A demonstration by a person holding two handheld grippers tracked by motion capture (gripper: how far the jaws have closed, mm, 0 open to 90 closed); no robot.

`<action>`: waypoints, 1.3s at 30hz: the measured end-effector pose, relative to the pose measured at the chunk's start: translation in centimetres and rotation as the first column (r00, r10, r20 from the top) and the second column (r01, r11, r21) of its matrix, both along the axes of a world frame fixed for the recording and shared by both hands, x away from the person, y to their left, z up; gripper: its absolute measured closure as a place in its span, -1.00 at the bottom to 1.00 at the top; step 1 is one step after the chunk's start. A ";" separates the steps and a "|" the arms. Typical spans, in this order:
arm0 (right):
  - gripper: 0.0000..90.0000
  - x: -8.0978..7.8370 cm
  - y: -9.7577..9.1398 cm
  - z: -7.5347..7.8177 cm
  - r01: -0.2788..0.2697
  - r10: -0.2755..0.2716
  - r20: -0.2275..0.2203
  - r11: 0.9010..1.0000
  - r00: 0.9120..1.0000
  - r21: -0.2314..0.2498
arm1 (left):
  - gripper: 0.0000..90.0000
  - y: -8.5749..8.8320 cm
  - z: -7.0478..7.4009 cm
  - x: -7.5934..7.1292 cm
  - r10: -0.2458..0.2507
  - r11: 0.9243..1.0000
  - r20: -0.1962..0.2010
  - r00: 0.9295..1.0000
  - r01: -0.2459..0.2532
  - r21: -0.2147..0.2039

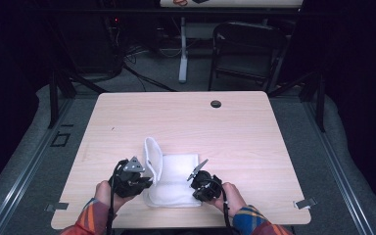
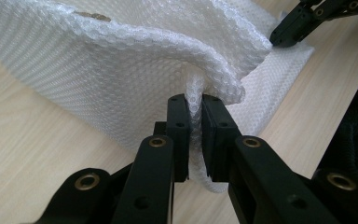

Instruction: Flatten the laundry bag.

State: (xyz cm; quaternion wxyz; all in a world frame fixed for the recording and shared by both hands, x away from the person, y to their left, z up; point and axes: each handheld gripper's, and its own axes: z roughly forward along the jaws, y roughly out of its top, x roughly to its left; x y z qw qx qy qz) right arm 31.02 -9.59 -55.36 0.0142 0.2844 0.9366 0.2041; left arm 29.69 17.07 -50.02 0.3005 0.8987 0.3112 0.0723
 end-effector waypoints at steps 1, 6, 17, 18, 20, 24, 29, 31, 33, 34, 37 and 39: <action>1.00 0.0 0.0 0.0 0.001 -0.001 0.000 1.000 1.000 -0.001 | 0.83 0.1 0.0 0.1 0.001 1.000 -0.005 1.000 -0.001 0.006; 1.00 0.1 -0.2 0.1 0.005 -0.005 -0.005 1.000 1.000 -0.009 | 0.83 0.3 -0.3 0.2 0.012 1.000 -0.023 1.000 -0.011 0.021; 1.00 0.2 -0.4 0.1 0.010 -0.010 -0.014 1.000 1.000 -0.015 | 0.83 1.9 -0.6 0.2 0.047 0.999 -0.069 0.997 -0.045 0.027; 1.00 0.2 -0.4 0.1 0.008 -0.008 -0.014 1.000 1.000 -0.019 | 0.83 2.0 -0.6 0.2 0.048 0.999 -0.072 0.996 -0.046 0.028; 1.00 0.2 -0.4 0.1 0.010 -0.011 -0.012 1.000 1.000 -0.021 | 0.84 2.1 -0.7 0.2 0.049 0.998 -0.077 0.996 -0.047 0.034; 1.00 0.3 -0.5 0.1 0.008 -0.008 -0.018 1.000 1.000 -0.021 | 0.84 2.0 -0.7 0.2 0.054 0.998 -0.078 0.995 -0.052 0.037; 1.00 0.3 -0.7 0.1 0.012 -0.012 -0.020 1.000 1.000 -0.021 | 0.83 2.1 -0.7 0.3 0.052 0.998 -0.087 0.995 -0.049 0.045; 1.00 0.3 -0.7 0.1 0.012 -0.012 -0.019 1.000 1.000 -0.022 | 0.83 2.1 -0.8 0.3 0.054 0.998 -0.095 0.994 -0.050 0.045; 1.00 0.4 -0.8 0.1 0.014 -0.015 -0.020 1.000 1.000 -0.019 | 0.83 2.2 -0.8 0.3 0.057 0.997 -0.102 0.993 -0.052 0.049; 1.00 0.3 -0.8 0.1 0.016 -0.017 -0.021 1.000 1.000 -0.021 | 0.83 2.3 -0.8 0.3 0.062 0.997 -0.103 0.993 -0.056 0.056; 1.00 0.4 -0.9 0.2 0.019 -0.020 -0.017 0.999 1.000 -0.028 | 0.82 2.8 -0.9 0.3 0.078 0.996 -0.121 0.990 -0.071 0.060; 1.00 0.4 -1.0 0.2 0.022 -0.023 -0.016 0.999 1.000 -0.032 | 0.82 3.2 -1.1 0.3 0.086 0.995 -0.133 0.987 -0.078 0.063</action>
